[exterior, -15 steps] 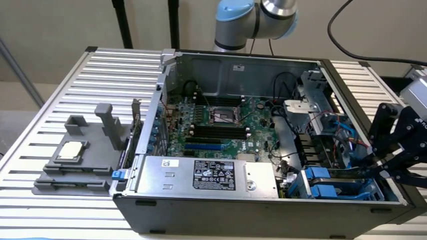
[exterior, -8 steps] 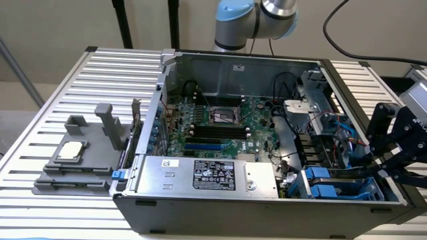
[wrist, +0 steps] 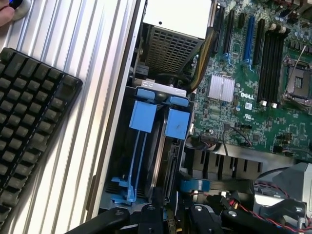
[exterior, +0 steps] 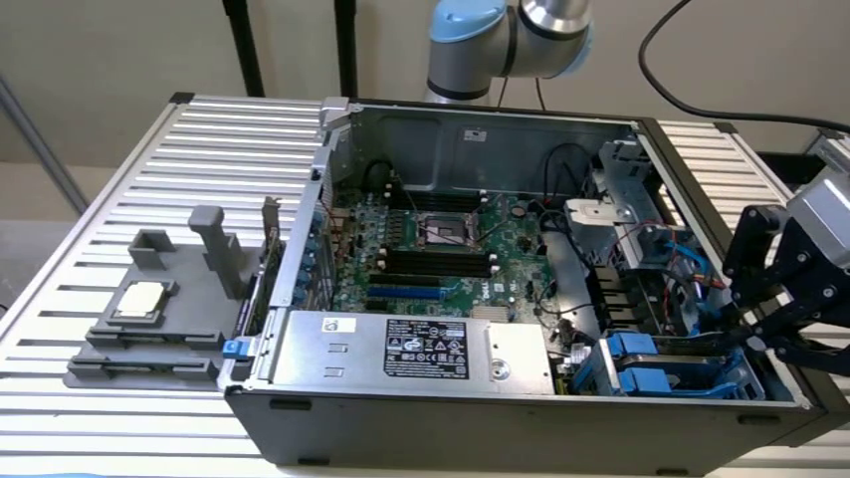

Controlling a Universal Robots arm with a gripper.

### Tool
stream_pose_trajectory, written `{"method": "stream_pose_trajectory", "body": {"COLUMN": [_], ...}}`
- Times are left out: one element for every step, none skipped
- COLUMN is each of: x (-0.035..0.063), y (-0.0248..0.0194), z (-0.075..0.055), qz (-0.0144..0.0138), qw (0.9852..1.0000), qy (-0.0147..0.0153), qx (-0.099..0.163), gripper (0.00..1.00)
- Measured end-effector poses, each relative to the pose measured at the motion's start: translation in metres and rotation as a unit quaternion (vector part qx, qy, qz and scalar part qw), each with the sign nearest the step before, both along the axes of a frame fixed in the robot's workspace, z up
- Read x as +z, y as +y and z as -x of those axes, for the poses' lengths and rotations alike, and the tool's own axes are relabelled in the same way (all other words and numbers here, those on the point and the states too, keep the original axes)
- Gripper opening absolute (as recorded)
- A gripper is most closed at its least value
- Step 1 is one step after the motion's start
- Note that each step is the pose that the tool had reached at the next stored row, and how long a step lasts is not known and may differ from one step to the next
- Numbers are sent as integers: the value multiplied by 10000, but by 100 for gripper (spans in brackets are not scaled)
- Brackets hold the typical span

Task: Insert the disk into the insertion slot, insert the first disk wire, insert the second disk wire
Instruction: 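Insert the first disk wire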

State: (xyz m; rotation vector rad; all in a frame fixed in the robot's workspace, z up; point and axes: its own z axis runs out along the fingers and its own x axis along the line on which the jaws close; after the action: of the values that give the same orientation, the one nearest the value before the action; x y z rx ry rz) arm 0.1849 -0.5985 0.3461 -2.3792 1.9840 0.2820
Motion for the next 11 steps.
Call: {"method": "stream_pose_trajectory", "body": {"x": [-10, -19, -27, -31, -34, -38, -40, -42, -44, -44, -44], "y": [0, -1, 0, 0, 0, 0, 0, -1, -1, 0, 0], "z": [8, 11, 10, 11, 11, 10, 11, 11, 13, 17, 23], "qz": [-21, -42, -61, -72, -76, -80, -83, -84, -84, -83, -84], "qw": [10000, 10000, 10000, 10000, 9999, 9999, 9998, 9998, 9998, 9998, 9998], "qy": [-7, -16, -29, -47, -73, -104, -136, -161, -171, -173, -174], "qx": [15, 29, 40, 48, 56, 64, 72, 81, 89, 95, 99], "gripper": [27, 27, 27, 27, 27, 27, 27, 27, 27, 27, 25]}}
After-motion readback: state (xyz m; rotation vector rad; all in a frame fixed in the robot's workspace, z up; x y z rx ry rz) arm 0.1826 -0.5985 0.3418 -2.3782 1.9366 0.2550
